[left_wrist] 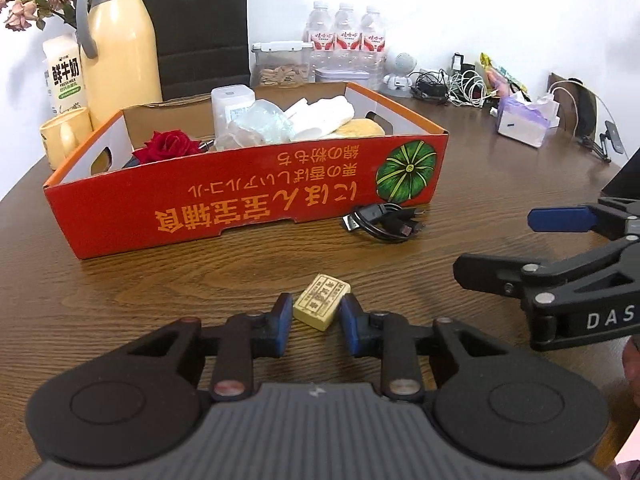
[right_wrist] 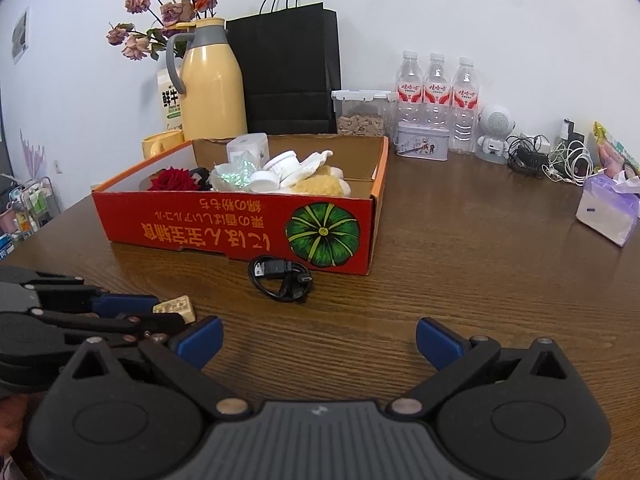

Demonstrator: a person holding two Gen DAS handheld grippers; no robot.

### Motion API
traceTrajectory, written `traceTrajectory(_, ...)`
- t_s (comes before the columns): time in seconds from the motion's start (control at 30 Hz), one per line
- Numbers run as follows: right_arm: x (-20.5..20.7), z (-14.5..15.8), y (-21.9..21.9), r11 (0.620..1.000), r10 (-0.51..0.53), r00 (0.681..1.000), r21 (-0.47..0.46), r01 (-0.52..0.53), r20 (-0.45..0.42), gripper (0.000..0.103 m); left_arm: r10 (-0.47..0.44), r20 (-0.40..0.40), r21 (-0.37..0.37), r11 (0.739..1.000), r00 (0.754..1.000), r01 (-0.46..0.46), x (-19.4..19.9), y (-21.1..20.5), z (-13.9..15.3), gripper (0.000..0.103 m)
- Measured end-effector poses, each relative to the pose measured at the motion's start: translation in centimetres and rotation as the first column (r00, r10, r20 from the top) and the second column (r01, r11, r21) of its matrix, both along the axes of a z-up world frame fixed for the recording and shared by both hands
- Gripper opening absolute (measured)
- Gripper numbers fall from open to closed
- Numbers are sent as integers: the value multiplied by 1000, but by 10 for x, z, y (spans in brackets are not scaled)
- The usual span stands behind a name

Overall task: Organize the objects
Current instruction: 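Grasp the small yellow block with the left tool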

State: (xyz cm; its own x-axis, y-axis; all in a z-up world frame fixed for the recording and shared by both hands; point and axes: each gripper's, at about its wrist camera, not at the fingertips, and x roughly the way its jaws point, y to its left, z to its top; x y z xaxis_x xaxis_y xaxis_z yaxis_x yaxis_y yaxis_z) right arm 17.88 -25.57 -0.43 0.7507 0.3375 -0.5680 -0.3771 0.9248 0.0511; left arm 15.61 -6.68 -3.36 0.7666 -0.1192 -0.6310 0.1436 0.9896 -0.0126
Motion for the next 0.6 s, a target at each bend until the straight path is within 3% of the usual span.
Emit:
traceTrajectory(0.4,31,-11,27,1000,7,998,-30,-9,-65,103,78,40,-35,996,996,-77,3,36,13,25)
traceTrajectory(0.6,57,-13,45,999,-43,995,-1,43,-94,94,91,55,-50,995,994,-89,4,49,16,24)
